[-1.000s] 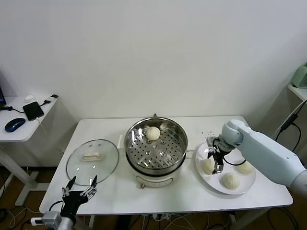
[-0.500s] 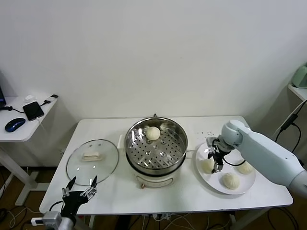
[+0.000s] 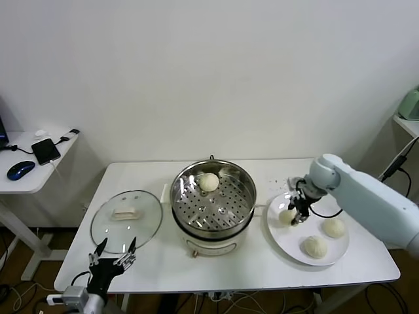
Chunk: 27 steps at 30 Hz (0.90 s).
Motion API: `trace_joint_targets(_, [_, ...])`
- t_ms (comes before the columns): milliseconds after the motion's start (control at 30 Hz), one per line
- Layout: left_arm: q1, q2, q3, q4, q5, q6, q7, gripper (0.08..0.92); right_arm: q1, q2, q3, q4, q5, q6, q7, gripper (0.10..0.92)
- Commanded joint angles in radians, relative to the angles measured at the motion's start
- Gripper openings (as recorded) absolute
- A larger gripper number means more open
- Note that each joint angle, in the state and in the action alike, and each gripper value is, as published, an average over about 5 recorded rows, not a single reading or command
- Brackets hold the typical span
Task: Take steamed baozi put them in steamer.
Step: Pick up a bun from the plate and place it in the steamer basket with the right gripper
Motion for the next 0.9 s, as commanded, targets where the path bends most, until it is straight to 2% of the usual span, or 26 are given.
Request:
trace_joint_targets(33, [-0.011, 0.003, 0.002, -0.012, 0.011, 0.003, -0.001, 0.823, 0.276, -0.076, -0.186, 0.104, 0.185, -0.060, -0.014, 0.518])
trace_joint_targets(233, [-0.017, 0.005, -0.001, -0.020, 0.037, 0.019, -0.006, 0.823, 0.603, -0.007, -0.427, 0.188, 0.413, -0.155, -0.023, 0.518])
trace_joint_targets(433, [-0.018, 0.005, -0.005, -0.027, 0.043, 0.023, -0.015, 0.823, 0.686, 0.165, -0.487, 0.186, 0.550, -0.246, -0.008, 0.519])
trace_joint_targets(633, [-0.022, 0.005, -0.015, -0.025, 0.027, 0.033, -0.014, 0.823, 0.602, 0.351, -0.476, 0.124, 0.581, -0.309, 0.058, 0.518])
trace_joint_targets(900, [-0.022, -0.003, -0.018, -0.026, 0.015, 0.034, -0.015, 0.823, 0.487, 0.606, -0.486, -0.050, 0.576, -0.337, 0.125, 0.519])
